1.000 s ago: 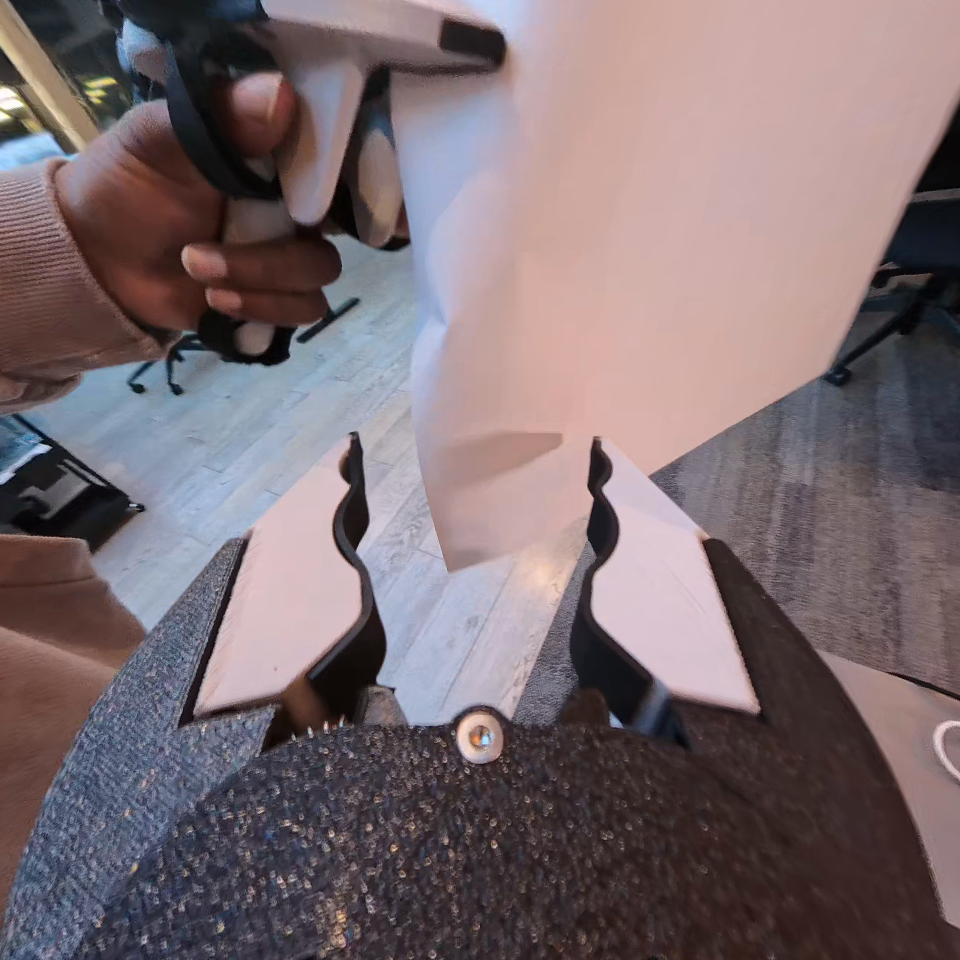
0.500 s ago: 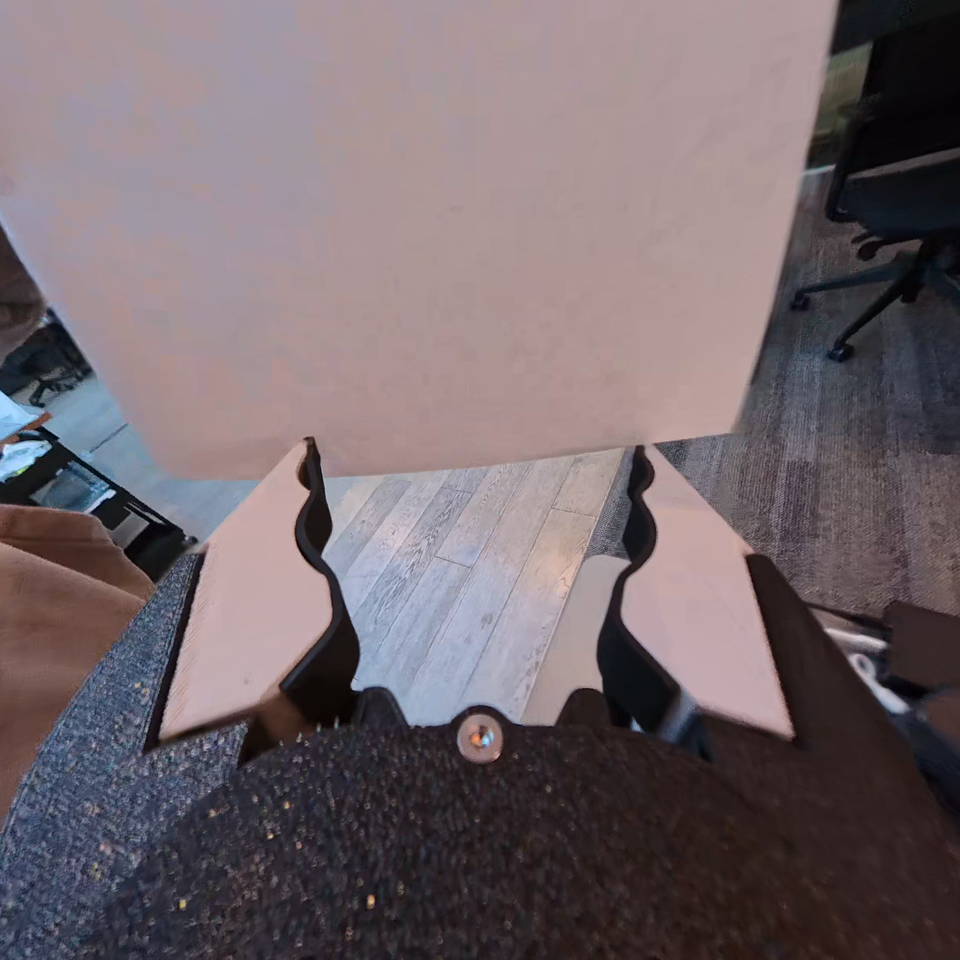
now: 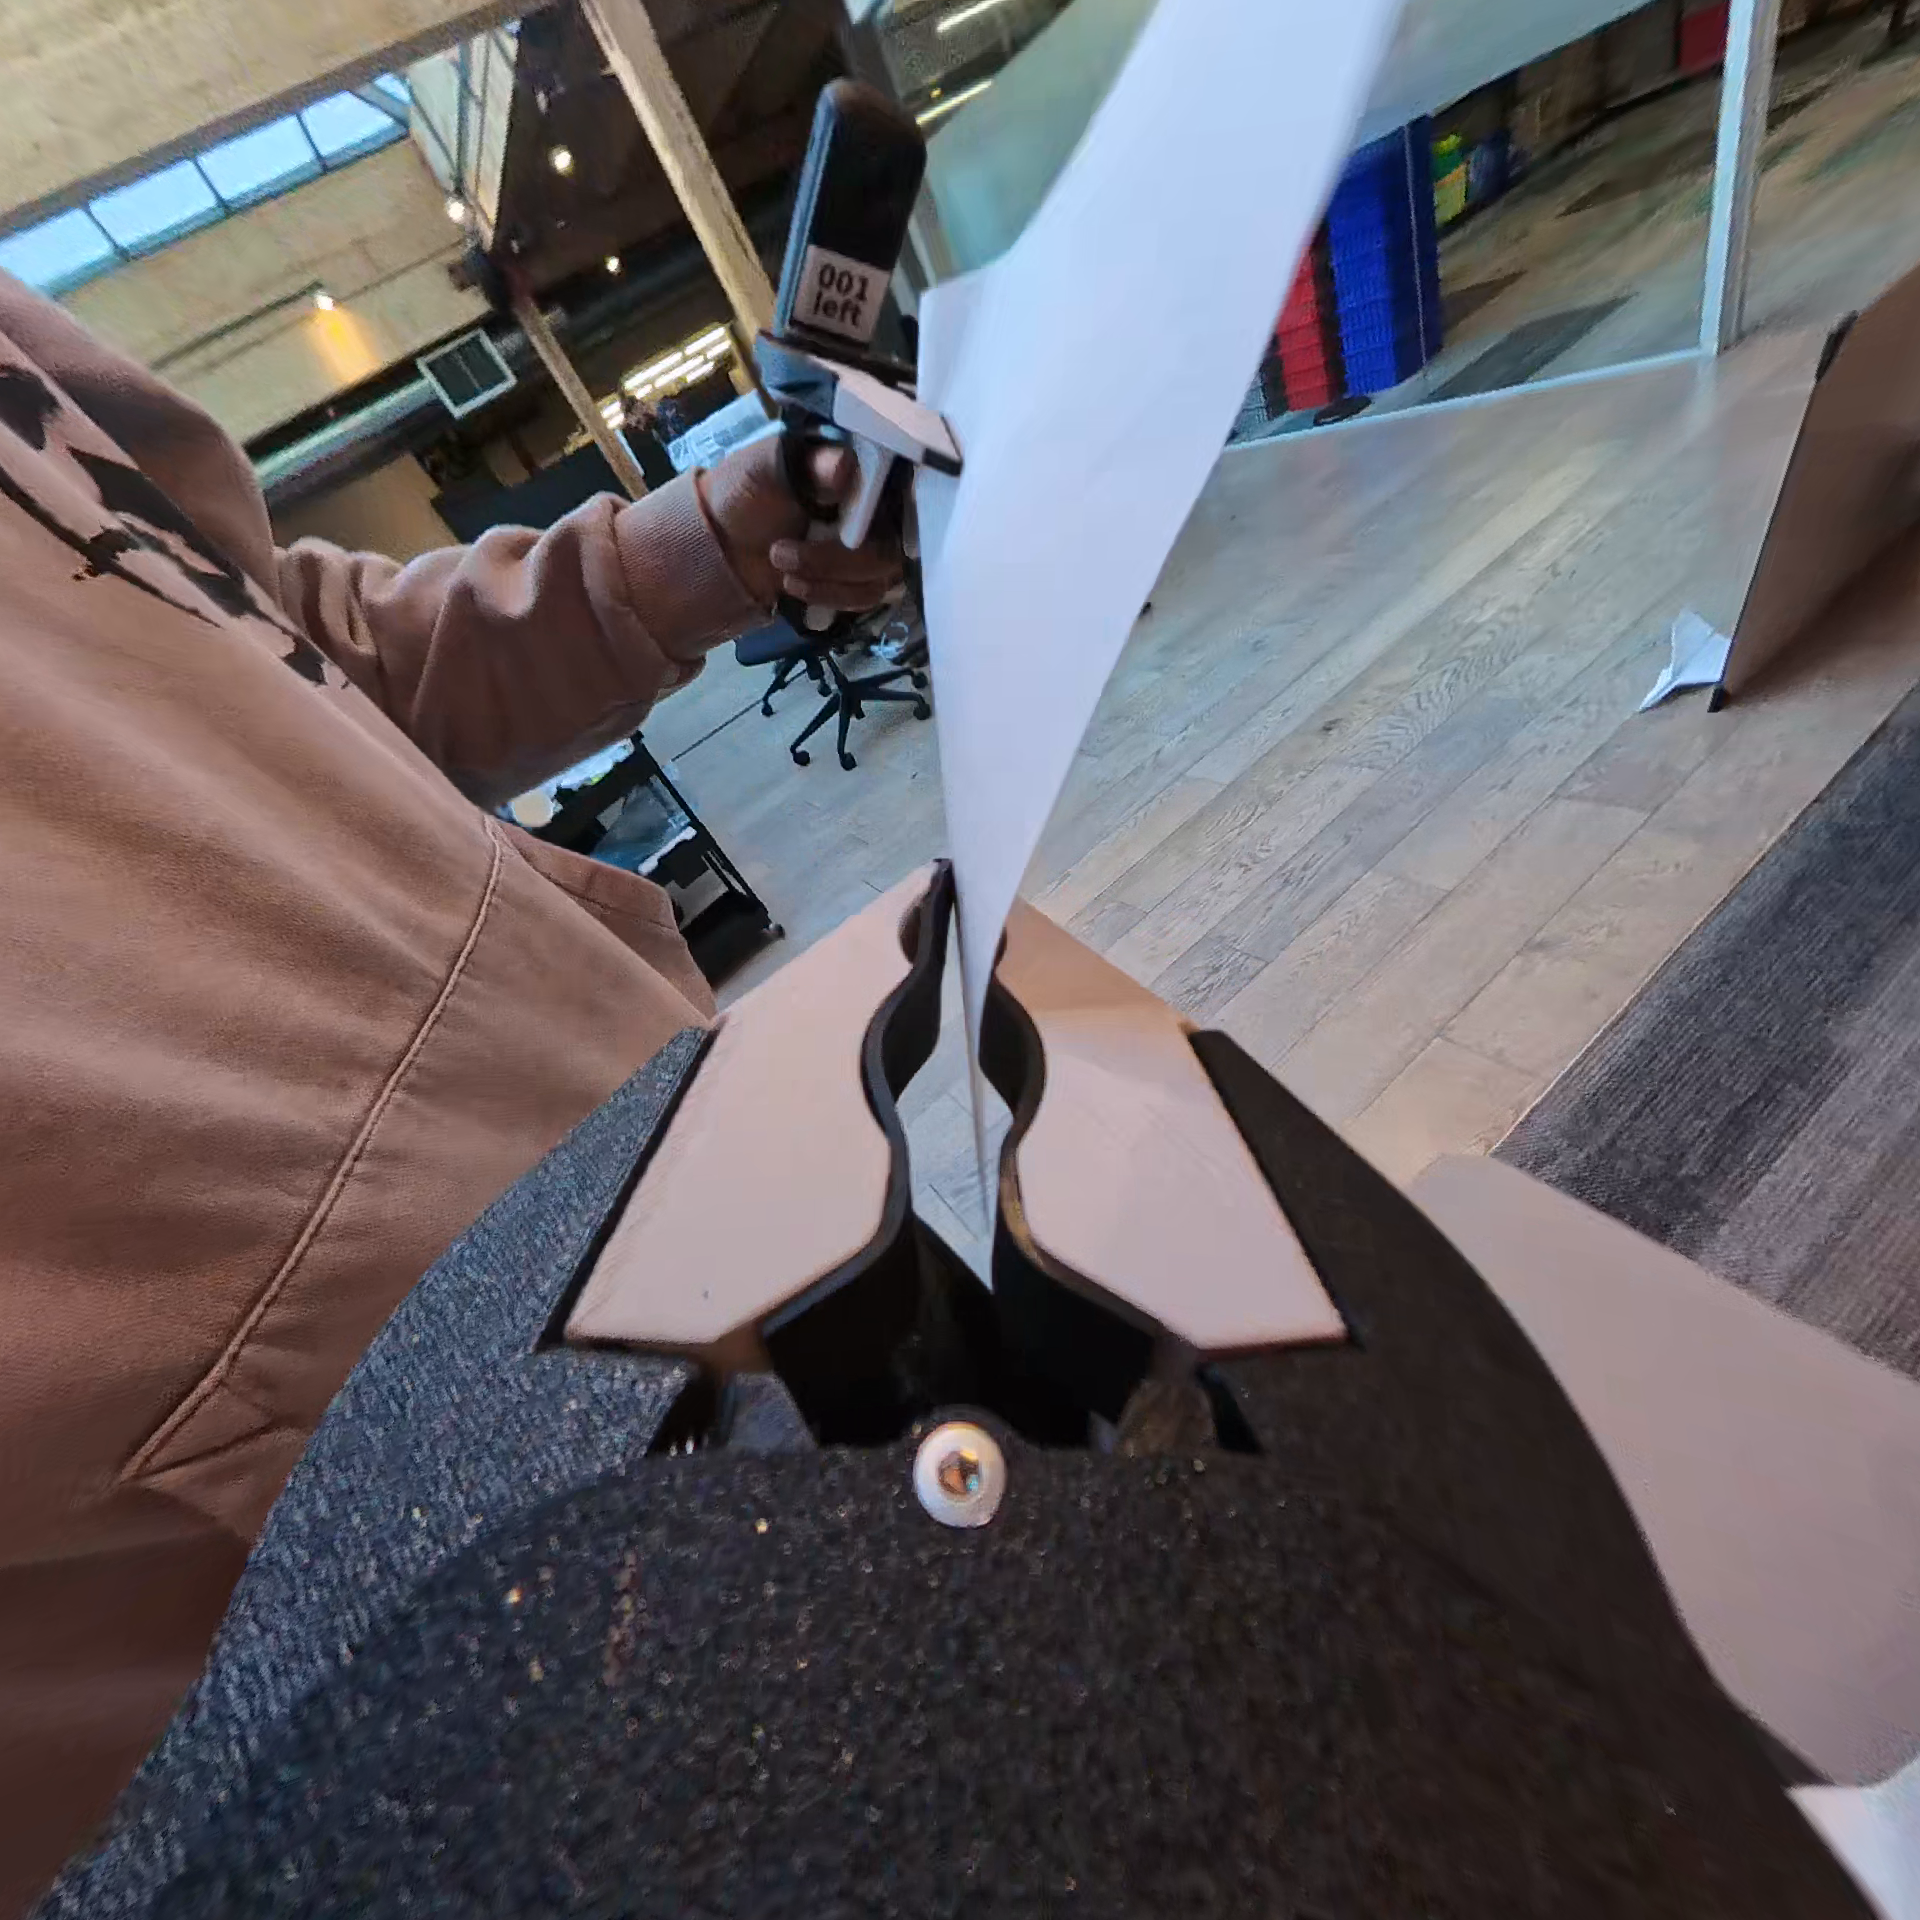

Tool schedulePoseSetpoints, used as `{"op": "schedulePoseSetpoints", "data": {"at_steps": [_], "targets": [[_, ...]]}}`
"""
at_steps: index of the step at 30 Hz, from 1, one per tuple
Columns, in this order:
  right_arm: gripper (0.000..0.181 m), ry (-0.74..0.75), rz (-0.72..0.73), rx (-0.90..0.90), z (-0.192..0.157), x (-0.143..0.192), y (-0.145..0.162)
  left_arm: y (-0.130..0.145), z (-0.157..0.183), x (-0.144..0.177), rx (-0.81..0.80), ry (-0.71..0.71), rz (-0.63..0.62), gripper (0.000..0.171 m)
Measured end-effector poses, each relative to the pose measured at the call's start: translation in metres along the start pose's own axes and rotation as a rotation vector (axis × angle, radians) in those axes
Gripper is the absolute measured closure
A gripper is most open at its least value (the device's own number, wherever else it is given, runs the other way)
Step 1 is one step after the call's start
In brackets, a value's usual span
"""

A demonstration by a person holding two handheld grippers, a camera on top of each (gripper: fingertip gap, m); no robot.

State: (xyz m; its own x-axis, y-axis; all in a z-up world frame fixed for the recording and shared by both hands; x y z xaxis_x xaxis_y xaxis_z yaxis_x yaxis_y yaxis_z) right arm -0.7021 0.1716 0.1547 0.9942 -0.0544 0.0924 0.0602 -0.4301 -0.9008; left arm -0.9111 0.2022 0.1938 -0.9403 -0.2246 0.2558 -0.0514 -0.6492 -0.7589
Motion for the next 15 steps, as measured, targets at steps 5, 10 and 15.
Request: {"op": "schedulePoseSetpoints", "data": {"at_steps": [5, 10, 15], "targets": [[0.181, 0.140, 0.066, -0.212, -0.002, 0.007, 0.047, 0.057, -0.046, -0.029, 0.097, -0.178, -0.116, 0.171], [0.181, 0.434, 0.086, -0.484, 0.010, 0.023, 0.123, 0.121, -0.079, -0.072, 0.216, -0.203, -0.267, 0.171], [0.181, 0.422, 0.281, -0.819, -0.002, 0.035, 0.165, 0.148, -0.085, -0.116, 0.353, -0.016, -0.292, 0.162]]}}
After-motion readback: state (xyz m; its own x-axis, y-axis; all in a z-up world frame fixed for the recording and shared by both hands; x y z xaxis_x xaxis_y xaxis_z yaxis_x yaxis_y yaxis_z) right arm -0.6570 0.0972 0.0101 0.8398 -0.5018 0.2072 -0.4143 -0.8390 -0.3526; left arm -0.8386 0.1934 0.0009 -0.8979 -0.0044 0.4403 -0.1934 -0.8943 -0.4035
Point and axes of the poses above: each gripper's, where its closed fingertips meet, x back along the fingers, y out of its underside, z = x × y across the jaws, the point moved 1 cm from there along x, back along the fingers
